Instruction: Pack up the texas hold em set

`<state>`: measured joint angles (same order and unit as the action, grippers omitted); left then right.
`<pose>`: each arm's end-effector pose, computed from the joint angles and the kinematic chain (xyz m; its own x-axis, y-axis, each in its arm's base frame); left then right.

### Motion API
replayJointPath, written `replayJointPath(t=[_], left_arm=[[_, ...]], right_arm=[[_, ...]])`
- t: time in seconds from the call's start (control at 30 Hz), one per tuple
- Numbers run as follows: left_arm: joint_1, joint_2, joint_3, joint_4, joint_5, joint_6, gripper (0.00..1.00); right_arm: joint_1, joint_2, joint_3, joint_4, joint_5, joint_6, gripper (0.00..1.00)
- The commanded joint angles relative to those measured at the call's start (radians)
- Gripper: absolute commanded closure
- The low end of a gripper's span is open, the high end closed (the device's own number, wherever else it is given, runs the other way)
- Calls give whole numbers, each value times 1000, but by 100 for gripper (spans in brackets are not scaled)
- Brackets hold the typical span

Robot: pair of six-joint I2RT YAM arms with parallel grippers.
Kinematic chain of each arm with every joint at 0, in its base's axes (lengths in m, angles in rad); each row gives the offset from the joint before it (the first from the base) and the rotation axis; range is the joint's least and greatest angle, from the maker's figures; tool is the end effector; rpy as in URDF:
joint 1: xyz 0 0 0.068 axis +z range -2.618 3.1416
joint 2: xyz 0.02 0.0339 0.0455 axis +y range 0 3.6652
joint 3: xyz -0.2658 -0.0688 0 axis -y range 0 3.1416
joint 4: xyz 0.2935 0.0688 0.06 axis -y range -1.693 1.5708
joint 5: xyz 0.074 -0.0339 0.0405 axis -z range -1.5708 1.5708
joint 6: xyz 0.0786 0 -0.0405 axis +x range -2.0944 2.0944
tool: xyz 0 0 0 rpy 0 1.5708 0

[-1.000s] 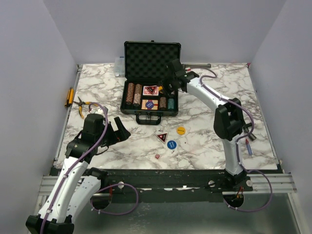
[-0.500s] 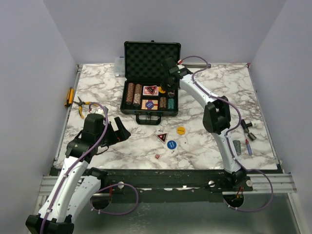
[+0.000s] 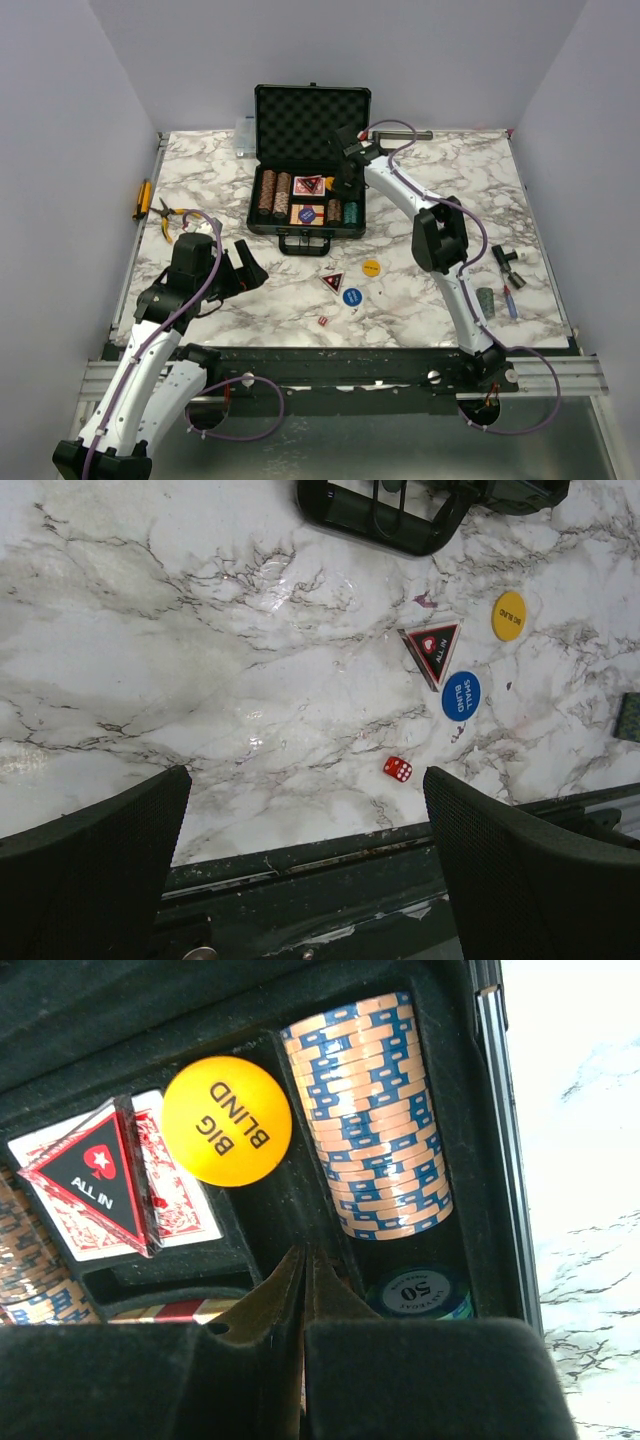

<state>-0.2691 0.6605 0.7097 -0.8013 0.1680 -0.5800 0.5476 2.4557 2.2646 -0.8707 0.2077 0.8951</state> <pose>0.1998 -0.0687 0.2474 -0.7590 -0.3511 -0.5482 -0.0432 0.8674 -0.4958 0.5197 0.2979 0.1532 -0.7969 0.4083 -0.4453 0.3168 0.9100 0.2676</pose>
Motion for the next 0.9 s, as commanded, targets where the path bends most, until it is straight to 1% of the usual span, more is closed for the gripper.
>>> replayJointPath(t=[0.0,0.17,0.4,0.43,0.57,0.73,0.87], left_arm=[[5,3,-15,20,20,6,2],[5,2,-15,21,21,5,2],[5,3,-14,21,21,5,2],[5,3,-14,21,21,5,2],[5,5,-14,21,21,5,1],[5,8,-15,20,21,7,1],[5,4,-16,21,19,5,1]], right_arm=[[-7,12,-32,-33,-53,-70,95],[-6,-5,-82,-19,-146,-129,96],[-2,-59,-154,-3,-202,-196,96],[-2,-66,-159,-5,-234,-204,96],[5,-96,-193,-21,-262,-229,97],[7,-160,-289,14,-273,-222,97],[15,-176,-323,6,-293,-221,97]])
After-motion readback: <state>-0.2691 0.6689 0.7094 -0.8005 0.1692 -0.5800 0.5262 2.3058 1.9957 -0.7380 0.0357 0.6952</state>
